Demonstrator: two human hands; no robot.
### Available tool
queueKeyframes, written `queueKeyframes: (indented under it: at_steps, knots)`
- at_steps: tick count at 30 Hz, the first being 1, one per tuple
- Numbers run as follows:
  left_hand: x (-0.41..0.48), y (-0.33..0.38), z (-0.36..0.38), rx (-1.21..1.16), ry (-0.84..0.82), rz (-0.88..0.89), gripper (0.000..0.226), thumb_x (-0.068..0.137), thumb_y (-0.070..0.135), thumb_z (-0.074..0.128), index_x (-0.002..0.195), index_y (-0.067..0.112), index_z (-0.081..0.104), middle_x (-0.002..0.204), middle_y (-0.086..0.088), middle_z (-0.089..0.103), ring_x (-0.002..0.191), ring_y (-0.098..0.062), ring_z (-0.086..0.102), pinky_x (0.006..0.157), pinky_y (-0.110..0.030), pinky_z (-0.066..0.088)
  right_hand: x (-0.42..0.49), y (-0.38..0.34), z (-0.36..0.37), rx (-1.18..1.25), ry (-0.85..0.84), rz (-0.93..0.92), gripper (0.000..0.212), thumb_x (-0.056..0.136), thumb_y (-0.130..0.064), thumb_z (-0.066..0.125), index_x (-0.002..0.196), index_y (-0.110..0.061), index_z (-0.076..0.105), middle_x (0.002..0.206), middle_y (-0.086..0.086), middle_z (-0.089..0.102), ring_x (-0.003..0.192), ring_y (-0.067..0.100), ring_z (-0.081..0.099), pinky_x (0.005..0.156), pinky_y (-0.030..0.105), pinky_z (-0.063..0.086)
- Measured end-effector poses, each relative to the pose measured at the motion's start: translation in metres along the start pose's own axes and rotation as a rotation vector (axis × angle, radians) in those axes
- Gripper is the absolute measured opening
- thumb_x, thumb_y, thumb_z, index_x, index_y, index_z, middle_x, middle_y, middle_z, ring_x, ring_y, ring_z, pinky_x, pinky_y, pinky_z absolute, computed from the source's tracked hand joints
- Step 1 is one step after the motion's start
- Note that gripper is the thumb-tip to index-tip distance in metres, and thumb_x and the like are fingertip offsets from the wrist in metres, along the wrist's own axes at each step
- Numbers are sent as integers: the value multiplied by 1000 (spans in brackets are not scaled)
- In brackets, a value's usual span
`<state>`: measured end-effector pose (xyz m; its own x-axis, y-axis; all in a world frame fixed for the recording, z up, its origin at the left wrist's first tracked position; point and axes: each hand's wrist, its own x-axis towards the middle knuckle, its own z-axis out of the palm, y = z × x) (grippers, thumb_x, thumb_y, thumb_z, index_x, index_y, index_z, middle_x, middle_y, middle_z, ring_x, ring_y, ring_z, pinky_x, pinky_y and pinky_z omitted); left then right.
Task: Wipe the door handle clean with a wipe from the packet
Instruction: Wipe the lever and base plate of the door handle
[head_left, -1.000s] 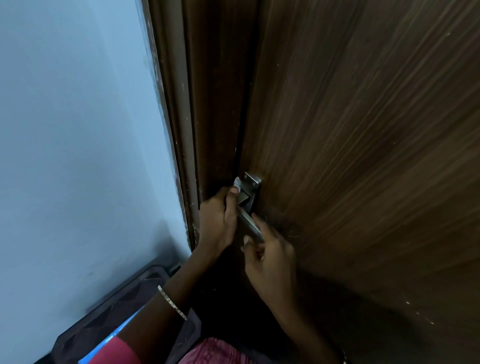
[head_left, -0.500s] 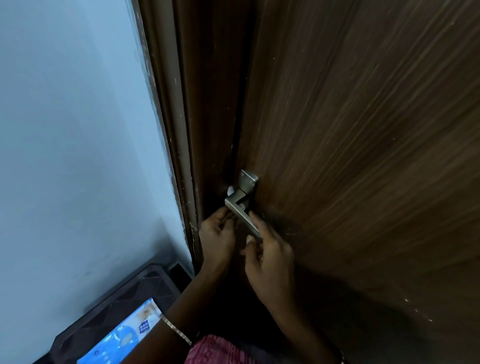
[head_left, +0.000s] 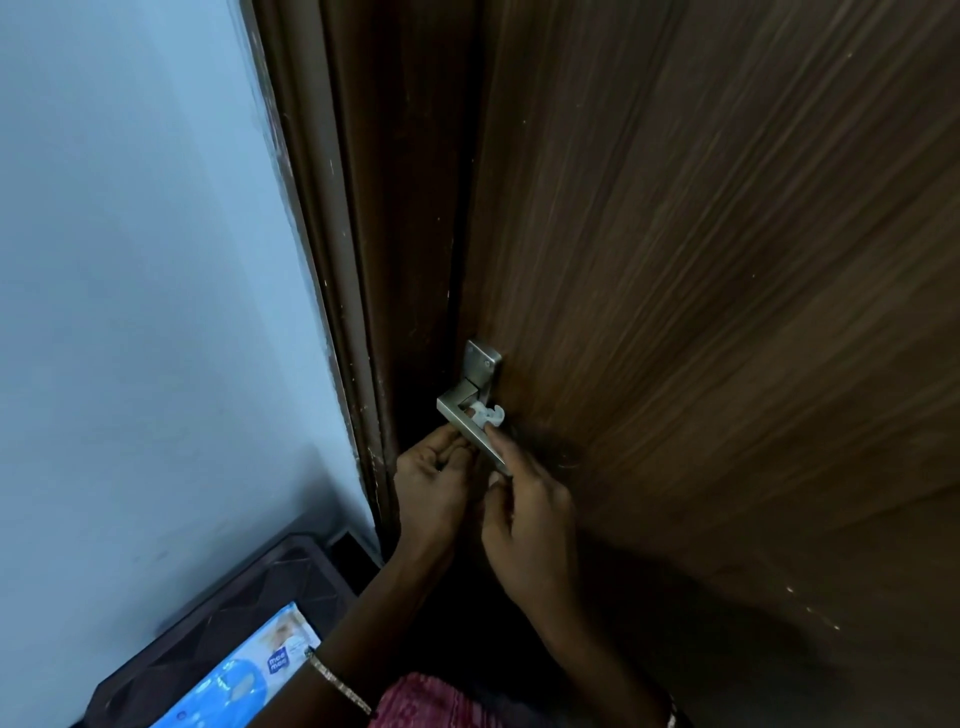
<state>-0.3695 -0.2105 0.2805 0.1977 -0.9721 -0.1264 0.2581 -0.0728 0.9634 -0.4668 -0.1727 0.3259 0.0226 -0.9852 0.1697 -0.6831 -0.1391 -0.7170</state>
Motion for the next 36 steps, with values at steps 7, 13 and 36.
queueKeyframes:
  at_steps: [7,13,36]
  knots:
    - [1,8,-5,-58,-88,-104,30,97,4,51,103,14,78,104,-13,77,100,-31,73,91,-49,57,5,8,-12,107,77,-22,32,98,-31,55,128,-27,64,111,-9,75,92,-4,69,74,16,58]
    - [3,13,-7,-156,-185,-266,34,93,1,48,88,11,80,102,-13,77,99,-26,74,78,-29,59,3,8,-18,136,160,-11,30,101,-25,54,128,-19,66,126,-8,65,108,-7,62,84,8,52]
    - [7,15,-45,-335,-145,-537,30,97,19,54,120,10,69,117,-14,74,104,-27,73,74,-32,61,-7,27,-33,450,226,-63,47,83,0,77,123,-24,68,106,-10,71,98,13,72,82,27,59]
